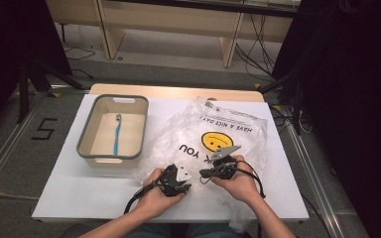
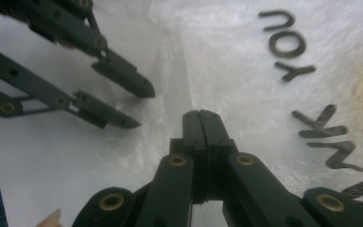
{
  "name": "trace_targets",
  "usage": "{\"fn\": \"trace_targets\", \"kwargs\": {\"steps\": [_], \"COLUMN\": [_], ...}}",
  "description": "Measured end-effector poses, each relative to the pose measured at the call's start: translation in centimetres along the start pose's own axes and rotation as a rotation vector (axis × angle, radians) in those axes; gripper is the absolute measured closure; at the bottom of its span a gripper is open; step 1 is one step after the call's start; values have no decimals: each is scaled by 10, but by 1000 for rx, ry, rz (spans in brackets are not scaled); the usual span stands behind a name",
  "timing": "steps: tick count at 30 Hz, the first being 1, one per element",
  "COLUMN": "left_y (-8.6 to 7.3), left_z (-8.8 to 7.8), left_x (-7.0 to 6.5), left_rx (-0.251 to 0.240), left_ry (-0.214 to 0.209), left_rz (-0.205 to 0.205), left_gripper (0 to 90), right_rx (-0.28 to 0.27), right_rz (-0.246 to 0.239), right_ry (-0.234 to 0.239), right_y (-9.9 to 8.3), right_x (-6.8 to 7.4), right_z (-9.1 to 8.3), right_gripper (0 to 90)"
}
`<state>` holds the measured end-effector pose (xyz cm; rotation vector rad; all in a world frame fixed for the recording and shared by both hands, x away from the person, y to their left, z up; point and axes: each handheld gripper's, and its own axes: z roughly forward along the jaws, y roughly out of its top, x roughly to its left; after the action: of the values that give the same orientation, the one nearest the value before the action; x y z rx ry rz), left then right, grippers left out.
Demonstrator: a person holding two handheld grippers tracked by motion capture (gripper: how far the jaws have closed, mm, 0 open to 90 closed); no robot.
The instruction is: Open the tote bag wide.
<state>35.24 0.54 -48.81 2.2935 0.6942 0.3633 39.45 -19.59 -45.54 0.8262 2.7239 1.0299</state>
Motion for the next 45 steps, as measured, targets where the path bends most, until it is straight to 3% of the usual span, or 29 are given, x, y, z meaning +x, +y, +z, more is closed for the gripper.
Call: {"fn": "trace_targets", "kwargs": {"steps": [9, 11, 12, 14, 15, 16, 21, 23, 24, 27, 28, 31, 34, 37, 41, 43, 45], "left_y": [1, 2, 7, 14, 14, 20, 29, 31, 34, 39, 43, 47, 48, 49, 53, 56, 58], "left_z": [-2, -4, -13, -25, -25, -36, -50, -51, -53, -53, -45, -30, -15, -10, -11, -14, -17], "left_x": [1, 1, 1, 3, 3, 7, 18, 20, 23, 26, 31, 38, 40, 41, 44, 45, 46], "left_rx": [0, -10, -48, -97, -97, -133, -164, -166, -174, -144, -82, -43, -11, -9, -53, -97, -116], "left_ry": [-8, -9, -4, 21, 21, 50, 107, 114, 140, 143, 108, 103, 80, 68, 67, 85, 100], "left_rz": [-6, -8, -15, -11, -11, -11, -3, -3, 13, 46, 51, 80, 114, 146, 136, 125, 130], "left_gripper": [699, 693, 690, 689, 689, 689, 658, 611, 569, 437, 388, 363, 408, 540, 730, 800, 850], "right_rx": [-142, -157, -160, -165, -171, -172, -169, -169, -169, -170, -171, -170, -174, -175, -171, -184, -181], "right_rz": [-1, -3, -2, 1, 0, 0, -1, 0, 1, 0, -1, -3, -10, -14, -25, -33, -47], "right_ry": [-71, -79, -82, -86, -89, -89, -91, -91, -93, -93, -93, -92, -91, -88, -90, -101, -114], "right_y": [11, 12, 13, 13, 13, 12, 12, 12, 12, 13, 13, 13, 14, 15, 16, 17, 20], "right_x": [-1, -1, -1, -1, -1, -2, -2, -2, -2, -2, -2, -1, 0, 1, 2, 2, 3], "right_z": [-26, -29, -30, -31, -31, -31, -32, -32, -32, -32, -32, -32, -33, -33, -33, -33, -34], "right_gripper": [900, 900, 900, 900, 900, 900, 900, 900, 900, 900, 900, 900, 900, 900, 900, 891, 772]}}
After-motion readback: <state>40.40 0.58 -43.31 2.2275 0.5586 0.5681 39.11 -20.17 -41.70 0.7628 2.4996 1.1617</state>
